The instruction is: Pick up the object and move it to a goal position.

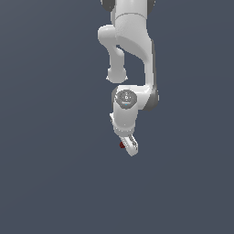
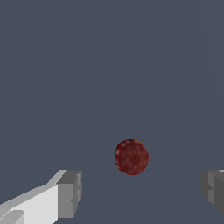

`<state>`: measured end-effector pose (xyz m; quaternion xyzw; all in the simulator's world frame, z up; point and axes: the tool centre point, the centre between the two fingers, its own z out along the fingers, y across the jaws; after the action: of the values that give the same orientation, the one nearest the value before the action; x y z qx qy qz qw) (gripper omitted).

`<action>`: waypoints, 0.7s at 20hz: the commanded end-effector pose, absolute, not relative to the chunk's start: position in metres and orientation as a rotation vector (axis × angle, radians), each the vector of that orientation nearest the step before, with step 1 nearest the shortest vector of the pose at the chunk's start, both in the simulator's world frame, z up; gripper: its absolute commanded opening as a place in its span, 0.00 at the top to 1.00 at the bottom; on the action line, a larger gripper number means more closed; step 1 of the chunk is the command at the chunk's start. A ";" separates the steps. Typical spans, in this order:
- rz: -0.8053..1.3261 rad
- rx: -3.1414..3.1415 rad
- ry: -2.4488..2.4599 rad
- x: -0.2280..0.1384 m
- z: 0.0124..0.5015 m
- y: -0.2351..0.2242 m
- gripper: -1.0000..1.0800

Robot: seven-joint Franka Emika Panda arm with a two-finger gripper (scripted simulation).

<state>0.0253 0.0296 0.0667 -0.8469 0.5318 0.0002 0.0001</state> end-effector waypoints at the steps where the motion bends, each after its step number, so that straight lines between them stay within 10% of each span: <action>1: 0.001 -2.660 1.671 0.025 0.064 0.030 0.04; 14: 0.000 -2.656 1.677 0.025 0.017 0.029 0.04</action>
<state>0.0240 0.0292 0.0187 -0.8456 0.5339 0.0008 -0.0005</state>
